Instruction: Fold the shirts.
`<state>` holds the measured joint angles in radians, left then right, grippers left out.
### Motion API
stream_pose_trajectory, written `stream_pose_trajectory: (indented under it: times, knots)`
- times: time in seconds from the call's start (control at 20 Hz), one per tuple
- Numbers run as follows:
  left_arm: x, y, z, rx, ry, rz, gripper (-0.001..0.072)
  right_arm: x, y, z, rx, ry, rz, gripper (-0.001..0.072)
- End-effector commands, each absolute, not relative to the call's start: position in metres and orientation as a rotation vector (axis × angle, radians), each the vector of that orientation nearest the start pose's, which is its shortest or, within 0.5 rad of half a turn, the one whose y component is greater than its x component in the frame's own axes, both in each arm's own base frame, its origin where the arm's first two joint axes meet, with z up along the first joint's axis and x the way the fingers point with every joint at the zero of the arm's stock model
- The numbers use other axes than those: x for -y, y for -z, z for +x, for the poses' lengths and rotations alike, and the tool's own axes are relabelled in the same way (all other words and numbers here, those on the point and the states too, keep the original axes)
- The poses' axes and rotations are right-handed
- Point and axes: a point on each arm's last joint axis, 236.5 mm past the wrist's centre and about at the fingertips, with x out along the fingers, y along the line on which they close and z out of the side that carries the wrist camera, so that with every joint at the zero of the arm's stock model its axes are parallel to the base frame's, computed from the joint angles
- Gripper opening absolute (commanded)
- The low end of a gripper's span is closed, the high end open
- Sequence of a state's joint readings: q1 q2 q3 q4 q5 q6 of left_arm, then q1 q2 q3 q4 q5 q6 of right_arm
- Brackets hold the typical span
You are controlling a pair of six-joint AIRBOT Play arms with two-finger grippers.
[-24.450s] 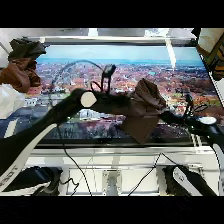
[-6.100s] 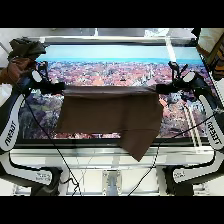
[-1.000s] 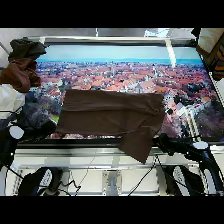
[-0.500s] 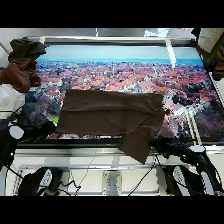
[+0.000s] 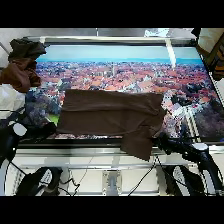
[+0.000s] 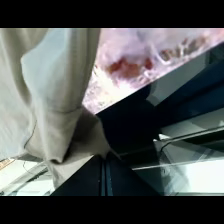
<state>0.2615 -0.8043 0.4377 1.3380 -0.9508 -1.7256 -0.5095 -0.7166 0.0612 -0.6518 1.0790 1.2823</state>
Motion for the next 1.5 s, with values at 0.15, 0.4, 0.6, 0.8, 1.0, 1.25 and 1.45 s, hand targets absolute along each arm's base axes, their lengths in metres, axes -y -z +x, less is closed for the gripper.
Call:
stream_pose_trajectory:
  times: [0.15,0.4,0.6,0.8,1.0,1.25,1.45]
  knots:
    - [-0.017,0.090,0.251,-1.279,-0.306,-0.684,0.0349,-0.095,0.098,0.181,-1.274,-0.113,1.129,0.0029]
    - [-0.062,0.069,0.253,-1.190,-0.379,-0.882,0.0349,-0.093,0.099,0.182,-1.267,-0.105,1.126,0.0029]
    - [-0.072,0.061,0.229,-1.189,-0.323,-1.051,0.0348,-0.093,0.099,0.183,-1.265,-0.104,1.126,0.0030]
    - [-0.021,0.053,0.253,-1.125,-0.098,-1.219,0.0347,-0.092,0.099,0.183,-1.262,-0.104,1.121,0.0030]
    - [-0.014,0.078,0.237,-1.241,-0.147,-1.194,0.0348,-0.091,0.100,0.184,-1.257,-0.101,1.117,0.0030]
    - [-0.032,0.095,0.223,-1.287,-0.274,-1.151,0.0348,-0.091,0.100,0.184,-1.253,-0.110,1.104,0.0030]
    - [-0.038,0.106,0.225,-1.285,-0.317,-1.180,0.0347,-0.088,0.100,0.188,-1.234,-0.095,1.105,0.0030]
